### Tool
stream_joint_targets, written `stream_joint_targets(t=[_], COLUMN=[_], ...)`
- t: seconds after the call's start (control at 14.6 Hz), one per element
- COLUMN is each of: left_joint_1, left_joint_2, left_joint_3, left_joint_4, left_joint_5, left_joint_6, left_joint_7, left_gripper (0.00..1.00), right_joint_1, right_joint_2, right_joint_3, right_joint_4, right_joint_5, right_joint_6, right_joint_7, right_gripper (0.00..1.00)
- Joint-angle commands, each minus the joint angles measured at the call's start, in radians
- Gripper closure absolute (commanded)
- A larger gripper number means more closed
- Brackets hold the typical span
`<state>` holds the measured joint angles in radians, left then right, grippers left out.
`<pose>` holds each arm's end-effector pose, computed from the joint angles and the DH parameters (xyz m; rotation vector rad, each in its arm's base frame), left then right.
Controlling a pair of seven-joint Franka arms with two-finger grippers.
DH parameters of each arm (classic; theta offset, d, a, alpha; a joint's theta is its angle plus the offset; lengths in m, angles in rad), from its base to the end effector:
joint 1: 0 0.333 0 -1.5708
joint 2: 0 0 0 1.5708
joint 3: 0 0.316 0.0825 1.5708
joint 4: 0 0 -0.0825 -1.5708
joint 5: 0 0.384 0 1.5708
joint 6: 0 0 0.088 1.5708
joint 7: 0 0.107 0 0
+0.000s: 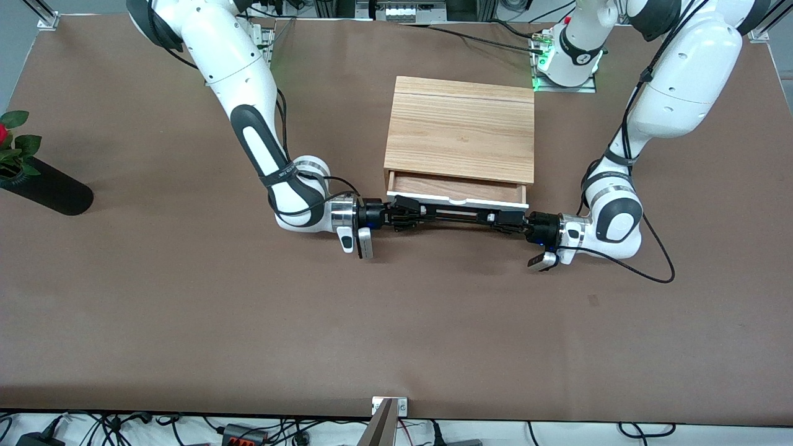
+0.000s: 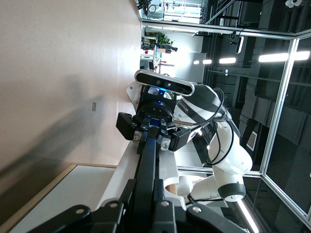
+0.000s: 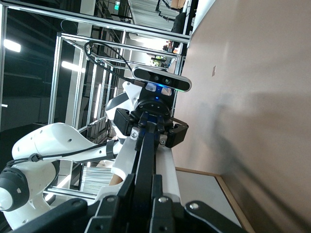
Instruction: Pull top drawer with both arms simultaneously
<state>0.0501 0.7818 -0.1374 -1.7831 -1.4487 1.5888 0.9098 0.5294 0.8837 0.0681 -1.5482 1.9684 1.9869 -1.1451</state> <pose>0.5924 -0.1509 0.1537 1.5581 -0.0517 -0.1682 0.5594 0.4400 0.1581 -1.5949 -0.1641 -0.1417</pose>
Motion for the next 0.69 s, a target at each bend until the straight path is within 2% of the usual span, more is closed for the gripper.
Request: stream_joint_targets(t=[0.0, 0.48, 0.62], left_joint_1=[0.057, 0.05, 0.051], left_joint_2=[-0.013, -0.012, -0.001], left_joint_3=[0.019, 0.019, 0.019], left_joint_4=[0.06, 0.076, 0.105], left_joint_5=[-0.027, -0.032, -0.029], left_joint_6=[-0.033, -0.029, -0.029], left_joint_7=[-0.08, -0.08, -0.081], left_gripper=[0.99, 0.99, 0.99], right_joint_1=[-0.003, -0.012, -0.012], right_joint_2=[-0.012, -0.012, -0.012], right_joint_3=[-0.013, -0.013, -0.013], right_joint_4=[-0.018, -0.013, -0.013], right_joint_5=[0.0, 0.012, 0.012], right_joint_6=[-0.017, -0.011, -0.011], right_joint_7=[-0.002, -0.001, -0.001], right_gripper=[1.0, 1.0, 1.0])
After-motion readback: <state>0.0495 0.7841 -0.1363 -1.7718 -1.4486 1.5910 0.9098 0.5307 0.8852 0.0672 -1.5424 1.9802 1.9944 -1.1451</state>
